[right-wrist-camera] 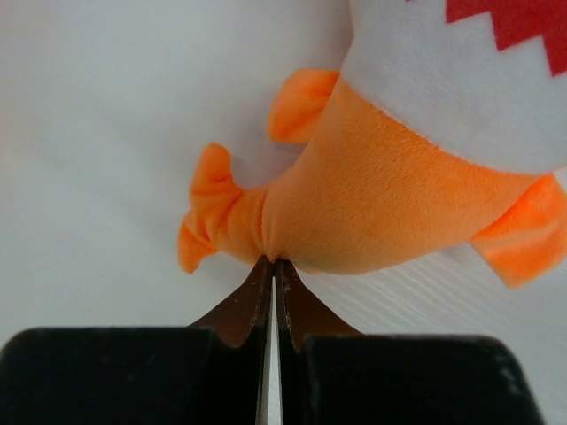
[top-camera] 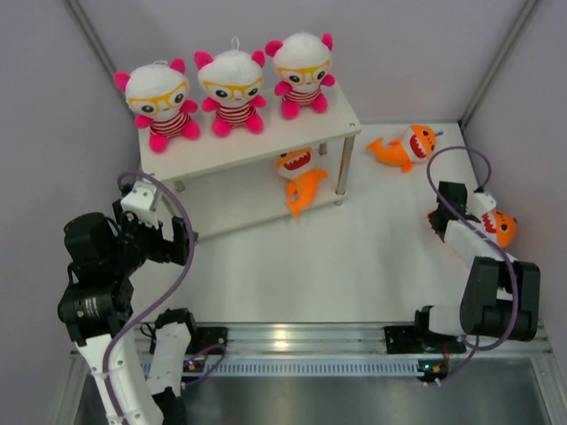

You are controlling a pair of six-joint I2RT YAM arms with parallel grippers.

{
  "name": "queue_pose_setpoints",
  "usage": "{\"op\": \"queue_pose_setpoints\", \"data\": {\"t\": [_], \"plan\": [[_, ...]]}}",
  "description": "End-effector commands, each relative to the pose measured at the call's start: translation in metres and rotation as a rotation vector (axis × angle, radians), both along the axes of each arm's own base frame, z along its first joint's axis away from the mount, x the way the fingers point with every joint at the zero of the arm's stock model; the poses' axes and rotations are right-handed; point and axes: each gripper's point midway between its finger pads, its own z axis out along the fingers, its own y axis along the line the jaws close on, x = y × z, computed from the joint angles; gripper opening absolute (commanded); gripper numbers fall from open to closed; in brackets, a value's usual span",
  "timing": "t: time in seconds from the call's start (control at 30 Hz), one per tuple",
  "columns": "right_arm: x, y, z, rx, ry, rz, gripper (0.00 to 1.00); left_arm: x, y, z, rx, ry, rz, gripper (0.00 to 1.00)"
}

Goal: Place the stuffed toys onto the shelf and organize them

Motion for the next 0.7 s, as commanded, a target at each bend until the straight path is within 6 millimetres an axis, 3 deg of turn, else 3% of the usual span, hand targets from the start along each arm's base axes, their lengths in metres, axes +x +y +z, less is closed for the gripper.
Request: {"op": "queue_pose_setpoints", "data": {"t": [0.0, 0.17, 0.3, 0.4, 0.43, 0.5, 0.57, 0.67], "plan": [[0.035, 0.017, 0.041, -0.056, -0.145, 0.225, 0.00, 0.002, -0.001, 0.009, 0.007, -0.030, -0.011, 0.98], [0.020, 0.019, 0.028, -0.035, -0.128, 0.185, 0.00, 0.002, -0.001, 0.010, 0.008, -0.032, -0.007, 0.98], [0.030, 0.038, 0.033, -0.045, -0.145, 0.349, 0.00, 0.002, 0.000, 0.009, 0.011, -0.032, -0.004, 0.98], [0.038, 0.066, 0.039, -0.087, -0.053, 0.524, 0.00, 0.002, -0.001, 0.007, 0.011, -0.030, -0.011, 0.98], [0.038, 0.092, 0.039, -0.093, -0.034, 0.617, 0.00, 0.001, 0.000, 0.007, 0.014, -0.031, -0.011, 0.98], [0.033, 0.122, 0.041, -0.079, -0.009, 0.753, 0.00, 0.002, 0.000, 0.006, 0.014, -0.027, -0.011, 0.98], [0.019, 0.161, 0.034, -0.016, 0.011, 0.887, 0.00, 0.002, 0.000, 0.006, 0.016, -0.027, -0.009, 0.98], [-0.014, 0.181, 0.017, 0.054, 0.086, 0.946, 0.00, 0.002, 0.001, 0.005, 0.017, -0.025, -0.010, 0.98]]}}
